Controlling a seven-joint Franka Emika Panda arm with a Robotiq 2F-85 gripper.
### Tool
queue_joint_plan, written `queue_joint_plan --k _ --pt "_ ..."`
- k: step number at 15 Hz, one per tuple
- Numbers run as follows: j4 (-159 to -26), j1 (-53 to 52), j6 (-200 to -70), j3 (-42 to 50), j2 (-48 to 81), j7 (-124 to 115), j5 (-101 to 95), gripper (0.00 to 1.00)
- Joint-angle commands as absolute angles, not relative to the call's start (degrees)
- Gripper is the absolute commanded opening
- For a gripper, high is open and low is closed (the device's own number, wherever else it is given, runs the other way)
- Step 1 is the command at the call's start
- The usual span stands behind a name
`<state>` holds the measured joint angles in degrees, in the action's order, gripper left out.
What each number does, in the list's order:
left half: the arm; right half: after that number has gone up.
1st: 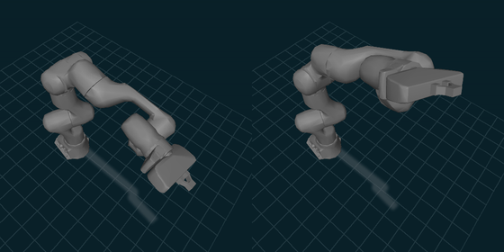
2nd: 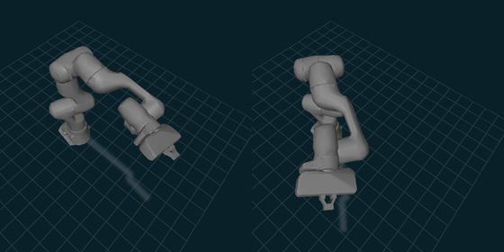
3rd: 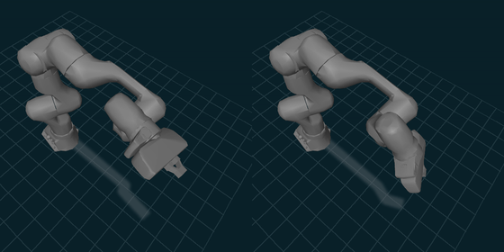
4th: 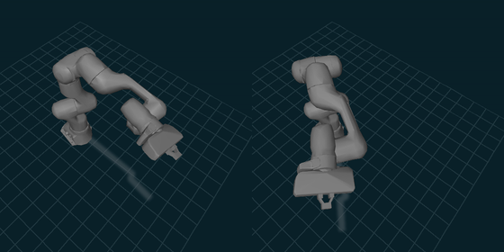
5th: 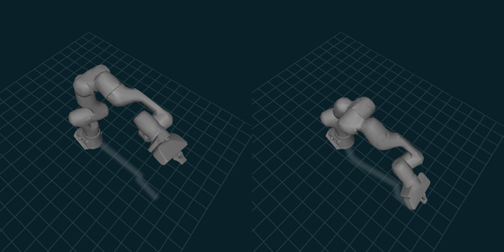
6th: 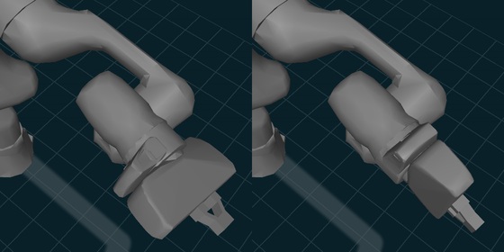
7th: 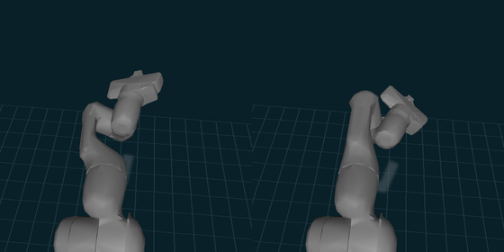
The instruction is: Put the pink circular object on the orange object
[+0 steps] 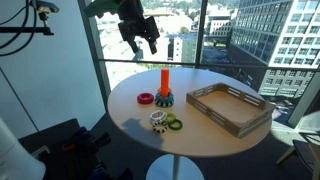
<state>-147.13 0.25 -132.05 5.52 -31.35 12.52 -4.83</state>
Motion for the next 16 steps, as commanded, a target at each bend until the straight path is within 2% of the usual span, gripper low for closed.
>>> queue_joint_plan --k 1,8,16 --pt "-147.0 0.4 -131.9 5.3 -31.3 12.6 -4.7 1.00" --pt "-145.2 0.1 -131.2 4.9 -30.1 12.4 -4.7 1.00" --pt "-136.2 -1.0 -126.8 3.3 -22.4 10.4 -2.7 1.00"
